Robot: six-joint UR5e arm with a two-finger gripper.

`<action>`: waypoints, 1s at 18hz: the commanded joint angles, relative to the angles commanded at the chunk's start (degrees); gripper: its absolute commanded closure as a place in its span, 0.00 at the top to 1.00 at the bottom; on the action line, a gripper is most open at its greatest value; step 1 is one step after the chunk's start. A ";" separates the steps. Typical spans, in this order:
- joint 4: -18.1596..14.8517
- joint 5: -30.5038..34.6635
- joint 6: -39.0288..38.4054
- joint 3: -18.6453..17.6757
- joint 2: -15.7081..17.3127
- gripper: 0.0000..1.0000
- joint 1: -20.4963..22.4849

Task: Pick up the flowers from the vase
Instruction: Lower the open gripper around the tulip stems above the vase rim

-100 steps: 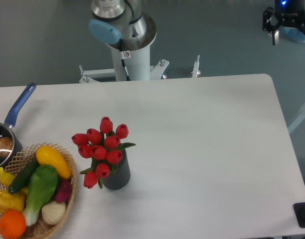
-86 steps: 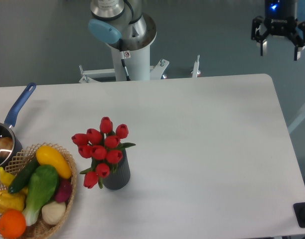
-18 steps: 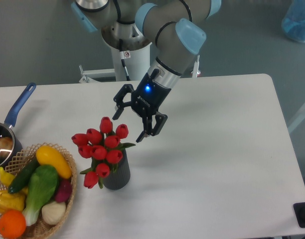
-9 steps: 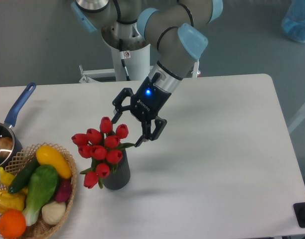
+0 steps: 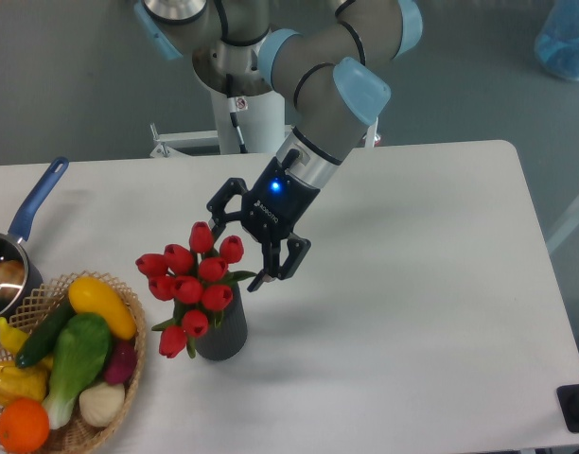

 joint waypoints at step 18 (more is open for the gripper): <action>0.53 -4.65 0.44 1.41 -2.81 1.00 -1.41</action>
